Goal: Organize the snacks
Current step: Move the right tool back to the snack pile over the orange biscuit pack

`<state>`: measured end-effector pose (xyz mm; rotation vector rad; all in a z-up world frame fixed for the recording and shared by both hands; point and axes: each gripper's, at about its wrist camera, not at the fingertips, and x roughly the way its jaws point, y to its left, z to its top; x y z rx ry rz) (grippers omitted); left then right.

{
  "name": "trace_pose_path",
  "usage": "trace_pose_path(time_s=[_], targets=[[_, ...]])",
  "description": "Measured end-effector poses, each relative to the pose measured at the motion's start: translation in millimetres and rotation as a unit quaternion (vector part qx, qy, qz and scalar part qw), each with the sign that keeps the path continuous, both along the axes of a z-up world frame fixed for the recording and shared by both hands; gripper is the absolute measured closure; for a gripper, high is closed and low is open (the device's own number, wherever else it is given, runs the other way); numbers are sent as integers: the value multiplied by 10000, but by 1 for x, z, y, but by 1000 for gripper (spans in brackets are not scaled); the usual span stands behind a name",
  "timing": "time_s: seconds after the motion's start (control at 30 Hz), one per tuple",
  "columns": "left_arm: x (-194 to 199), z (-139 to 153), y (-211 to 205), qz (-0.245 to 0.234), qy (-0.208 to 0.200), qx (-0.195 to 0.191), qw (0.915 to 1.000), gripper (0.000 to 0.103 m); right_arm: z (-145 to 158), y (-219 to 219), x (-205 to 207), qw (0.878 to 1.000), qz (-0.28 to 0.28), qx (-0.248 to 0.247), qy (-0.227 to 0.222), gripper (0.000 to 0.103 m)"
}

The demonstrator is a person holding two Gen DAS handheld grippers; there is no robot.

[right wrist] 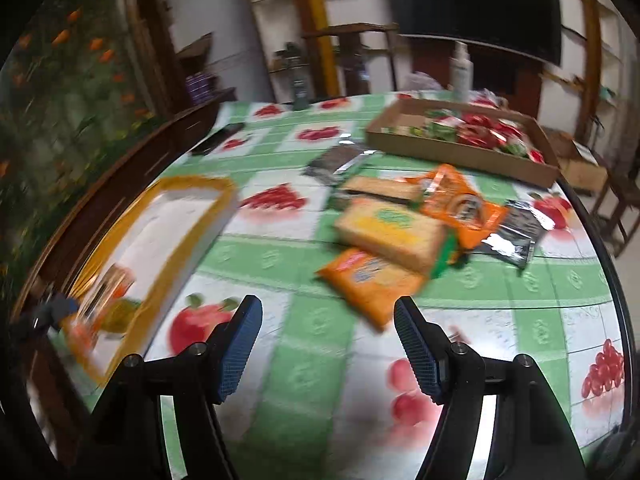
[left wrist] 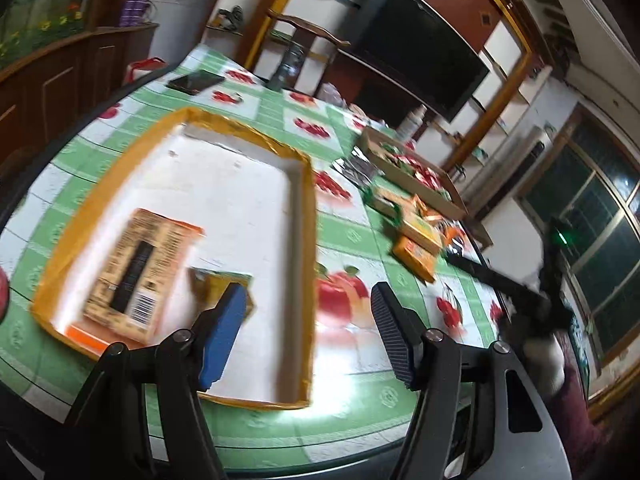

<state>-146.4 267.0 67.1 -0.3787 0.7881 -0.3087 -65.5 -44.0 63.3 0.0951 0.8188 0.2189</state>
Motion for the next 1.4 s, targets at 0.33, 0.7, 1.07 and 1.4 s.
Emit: trace_pose_path(time_s=[0.33,0.7,1.07,1.4], targets=[[-2,0,-22,-73,117,205,9997,39,-29,-19,50,9946,-102,842,600,31],[4,-14,-38,-391,293,131,9987,39,12,6,32,9975,644,269,141,32],[4,-17,-28,-400,389,96,9984,39,-26,48,104,9909,947,-689,657,40],[8,-24,-39,-522,530,100,9972,39,-35,84,83,9848,1404,-447,916,39]])
